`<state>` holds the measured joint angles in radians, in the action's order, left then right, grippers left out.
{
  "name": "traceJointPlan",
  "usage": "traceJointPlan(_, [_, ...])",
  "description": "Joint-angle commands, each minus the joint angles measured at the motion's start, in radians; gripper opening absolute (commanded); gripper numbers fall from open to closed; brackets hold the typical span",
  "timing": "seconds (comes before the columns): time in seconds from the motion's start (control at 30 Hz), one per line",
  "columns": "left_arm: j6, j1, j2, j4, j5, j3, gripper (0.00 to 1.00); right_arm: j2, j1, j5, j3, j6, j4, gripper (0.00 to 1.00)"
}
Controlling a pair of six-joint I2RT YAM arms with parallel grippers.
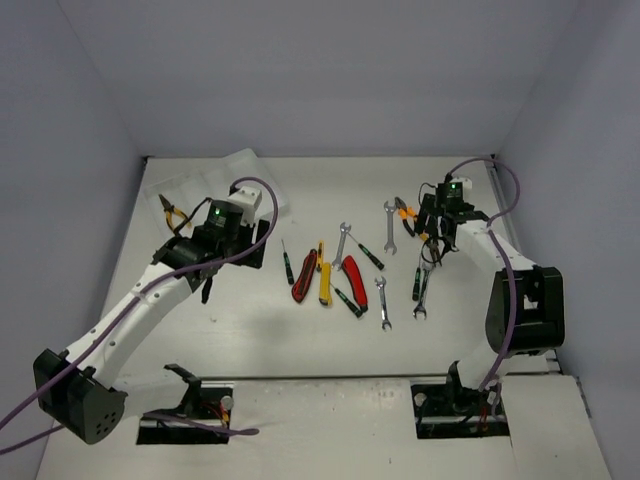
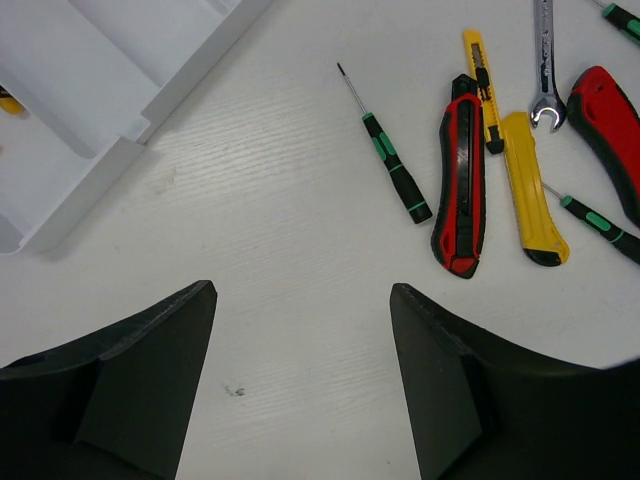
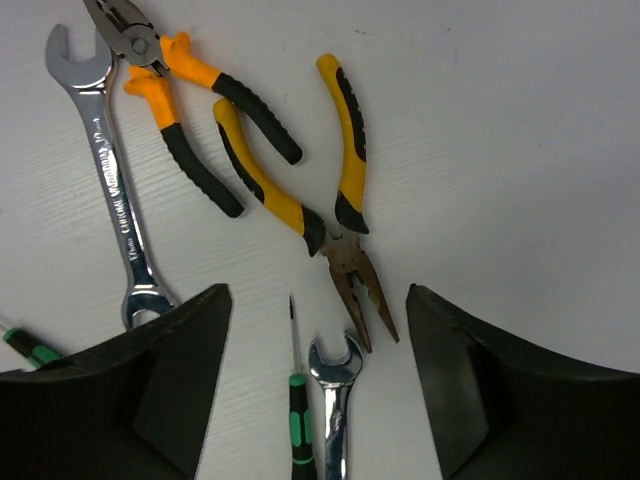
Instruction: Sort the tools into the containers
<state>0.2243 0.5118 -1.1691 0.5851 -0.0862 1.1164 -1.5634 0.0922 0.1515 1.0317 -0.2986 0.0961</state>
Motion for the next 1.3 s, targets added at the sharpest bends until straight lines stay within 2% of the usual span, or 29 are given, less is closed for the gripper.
traceJointPlan(0.0, [-0.019,-0.037,0.035,-0.048,0.001,0.005,0.67,-0.079,-0.036,-0.001,0.077,0.039,-0.086,0.62])
traceJointPlan(0.13, [-0.009,-0.063,0.026,-0.05,0.036,-0.003,0.67,-0.167,-0.086,-0.027,0.097,0.044,-0.127,0.47])
traceJointPlan(0.47, [0.003,-0.104,0.001,-0.055,0.08,-0.006,0.67,-0.247,-0.13,-0.109,0.107,0.072,-0.146,0.38])
traceJointPlan(0.77, [0.007,-0.109,-0.024,-0.053,0.091,-0.003,0.67,-0.158,-0.129,-0.202,-0.004,0.152,-0.156,0.5])
traceJointPlan(1.0, [0.009,-0.113,-0.018,-0.054,0.095,-0.008,0.67,-0.16,-0.128,-0.209,-0.035,0.167,-0.159,0.48])
traceJointPlan(1.27, [0.013,-0.113,-0.035,-0.056,0.095,-0.009,0.67,0.036,-0.128,-0.21,-0.092,0.19,-0.196,0.5])
